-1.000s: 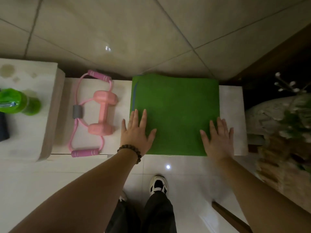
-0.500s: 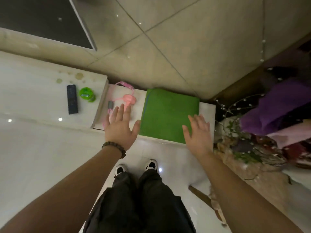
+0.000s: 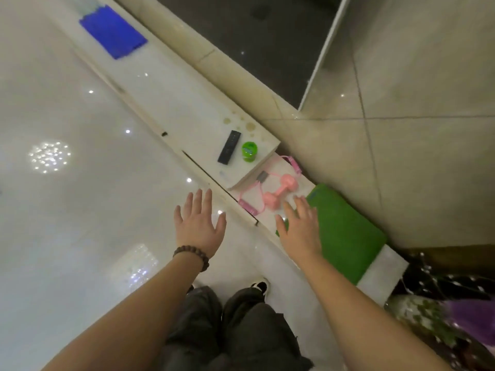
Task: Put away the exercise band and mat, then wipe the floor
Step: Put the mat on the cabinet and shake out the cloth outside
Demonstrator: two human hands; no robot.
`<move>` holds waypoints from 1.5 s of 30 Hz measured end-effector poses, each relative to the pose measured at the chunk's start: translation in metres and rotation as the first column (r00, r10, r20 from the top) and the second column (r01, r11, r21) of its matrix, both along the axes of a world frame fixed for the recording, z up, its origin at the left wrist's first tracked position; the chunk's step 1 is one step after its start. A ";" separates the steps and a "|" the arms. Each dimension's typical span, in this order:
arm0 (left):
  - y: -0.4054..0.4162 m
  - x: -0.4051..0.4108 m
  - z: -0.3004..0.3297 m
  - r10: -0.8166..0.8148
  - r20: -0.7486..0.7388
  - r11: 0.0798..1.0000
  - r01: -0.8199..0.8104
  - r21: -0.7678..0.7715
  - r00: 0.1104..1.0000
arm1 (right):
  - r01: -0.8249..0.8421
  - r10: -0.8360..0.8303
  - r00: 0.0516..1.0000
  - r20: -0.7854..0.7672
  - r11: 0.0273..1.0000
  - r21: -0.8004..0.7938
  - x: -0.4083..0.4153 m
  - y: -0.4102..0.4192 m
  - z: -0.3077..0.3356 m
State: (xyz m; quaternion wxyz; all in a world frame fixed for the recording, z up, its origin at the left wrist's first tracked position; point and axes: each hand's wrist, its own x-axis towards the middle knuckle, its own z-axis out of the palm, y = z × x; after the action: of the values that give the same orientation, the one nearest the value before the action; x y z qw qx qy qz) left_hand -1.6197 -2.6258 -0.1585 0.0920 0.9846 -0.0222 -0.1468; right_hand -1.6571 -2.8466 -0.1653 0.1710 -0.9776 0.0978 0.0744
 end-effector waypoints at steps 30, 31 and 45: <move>0.625 -0.170 0.020 0.865 0.038 0.500 -0.866 -0.016 0.500 | -0.773 0.774 0.633 -0.021 0.633 0.052 0.037 0.690 0.015; 0.639 -0.169 0.018 0.875 0.036 0.484 -0.875 -0.018 0.483 | -0.778 0.779 0.627 -0.022 0.627 0.047 0.041 0.704 0.015; 0.886 -0.015 -0.017 0.892 0.051 0.450 -0.893 -0.002 0.449 | -0.745 0.747 0.663 0.048 0.653 0.138 0.201 0.955 -0.031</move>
State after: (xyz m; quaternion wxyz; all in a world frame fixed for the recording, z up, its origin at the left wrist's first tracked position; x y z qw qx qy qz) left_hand -1.6352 -1.7399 -0.1755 0.1421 0.8541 0.4973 -0.0550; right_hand -1.4561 -1.8912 -0.1959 0.1955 -0.9158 -0.3164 0.1515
